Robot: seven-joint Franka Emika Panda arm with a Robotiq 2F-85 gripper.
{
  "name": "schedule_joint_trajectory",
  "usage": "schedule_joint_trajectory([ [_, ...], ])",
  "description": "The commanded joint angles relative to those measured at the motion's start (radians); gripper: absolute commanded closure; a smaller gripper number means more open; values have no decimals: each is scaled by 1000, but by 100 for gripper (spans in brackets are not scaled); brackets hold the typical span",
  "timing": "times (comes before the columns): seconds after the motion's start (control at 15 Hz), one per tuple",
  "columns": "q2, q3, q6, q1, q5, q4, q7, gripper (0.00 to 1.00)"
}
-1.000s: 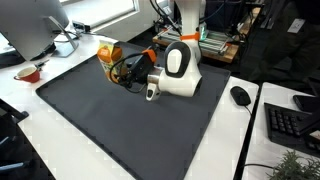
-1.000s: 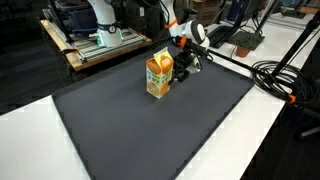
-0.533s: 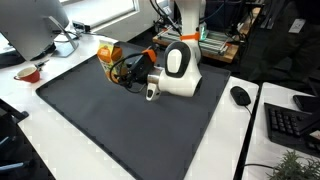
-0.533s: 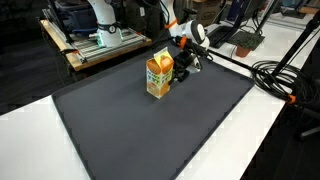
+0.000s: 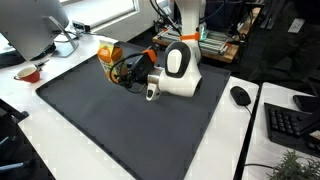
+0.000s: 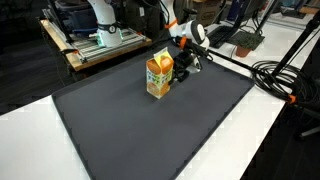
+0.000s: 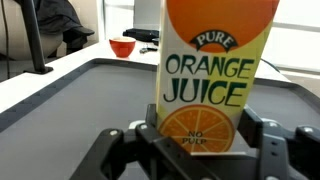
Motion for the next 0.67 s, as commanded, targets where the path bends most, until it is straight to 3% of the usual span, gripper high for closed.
schedule_joint_trajectory([
  [0.0, 18, 10, -4, -6, 3, 14, 6, 48],
  [0.6, 66, 20, 46, -23, 10, 42, 19, 48],
])
